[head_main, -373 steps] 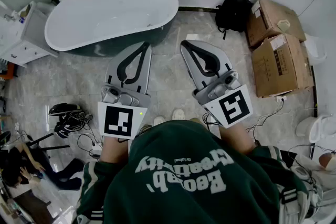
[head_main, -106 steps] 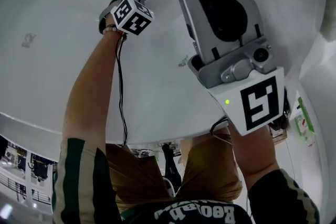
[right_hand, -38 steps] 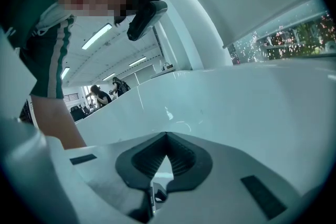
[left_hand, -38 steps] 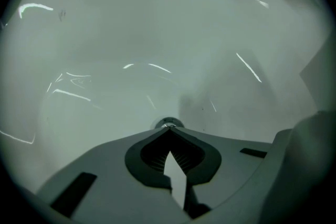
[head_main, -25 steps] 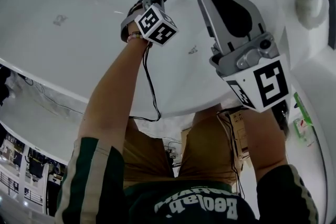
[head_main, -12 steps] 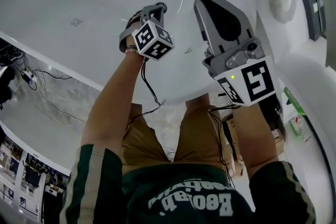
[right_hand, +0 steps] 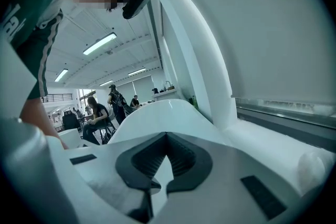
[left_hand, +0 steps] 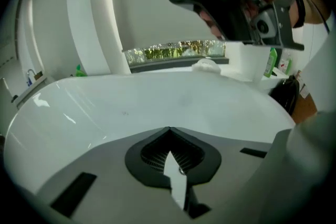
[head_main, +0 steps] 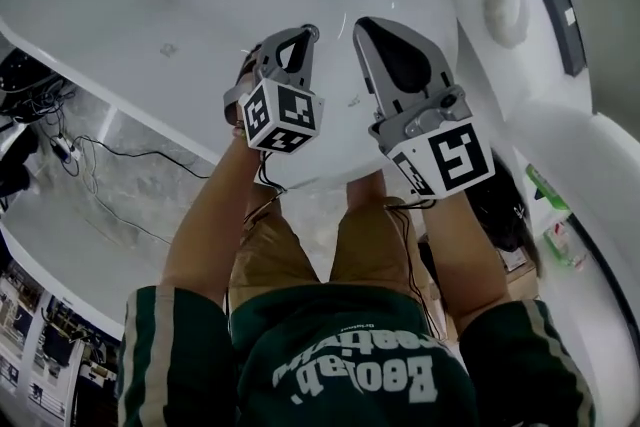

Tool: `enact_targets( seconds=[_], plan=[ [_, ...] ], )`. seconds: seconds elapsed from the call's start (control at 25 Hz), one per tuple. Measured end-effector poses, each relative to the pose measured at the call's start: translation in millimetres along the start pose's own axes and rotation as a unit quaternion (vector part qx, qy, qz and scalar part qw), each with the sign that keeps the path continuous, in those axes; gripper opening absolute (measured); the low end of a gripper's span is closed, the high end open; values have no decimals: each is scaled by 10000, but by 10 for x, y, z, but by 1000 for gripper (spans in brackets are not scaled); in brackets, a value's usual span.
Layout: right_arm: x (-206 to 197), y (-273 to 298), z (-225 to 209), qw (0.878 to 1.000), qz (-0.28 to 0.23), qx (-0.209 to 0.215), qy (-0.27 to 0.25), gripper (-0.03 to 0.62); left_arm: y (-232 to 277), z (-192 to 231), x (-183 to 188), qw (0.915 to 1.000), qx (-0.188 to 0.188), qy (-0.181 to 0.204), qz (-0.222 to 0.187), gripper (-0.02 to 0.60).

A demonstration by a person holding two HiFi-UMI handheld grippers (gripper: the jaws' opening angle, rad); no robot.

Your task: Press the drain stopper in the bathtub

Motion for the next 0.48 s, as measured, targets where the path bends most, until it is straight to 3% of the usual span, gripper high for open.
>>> enact_targets(
  seconds=[0.24, 0.48],
  plan=[
    [369, -230, 145, 9999, 42, -41, -104, 14, -774, 326, 552, 9948, 590, -430, -710, 3],
    [963, -419, 305, 9977, -36, -67, -667, 14, -1685, 805, 1099, 9797, 1223, -842, -1345, 3]
  ],
)
Point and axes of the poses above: the fingertips, and each gripper's own axes: y forward along the fingers, z to its left, x out of its top, the point moved 4 cm from there along -y, backward along the fingers, and after that the axes turned 12 degrees about y, right-handed, at the moved point
